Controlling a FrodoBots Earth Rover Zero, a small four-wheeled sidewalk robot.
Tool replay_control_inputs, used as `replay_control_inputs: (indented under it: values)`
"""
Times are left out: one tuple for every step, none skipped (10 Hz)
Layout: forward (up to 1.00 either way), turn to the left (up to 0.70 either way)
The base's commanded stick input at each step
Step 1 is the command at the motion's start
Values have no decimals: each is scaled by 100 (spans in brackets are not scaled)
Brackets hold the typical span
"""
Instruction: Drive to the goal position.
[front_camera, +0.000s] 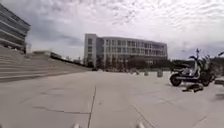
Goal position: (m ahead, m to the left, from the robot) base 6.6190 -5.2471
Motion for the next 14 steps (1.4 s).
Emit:
replay_control_inputs:
  values:
    - [70,-1]
    - [70,-7]
    - [70,-14]
    - [70,-14]
    - [70,-14]
    - [70,-14]
    - [70,-14]
    - [70,-13]
    - [70,-8]
    - [70,-3]
    - [70,0]
    - [70,0]
    - [70,0]
    - [70,0]
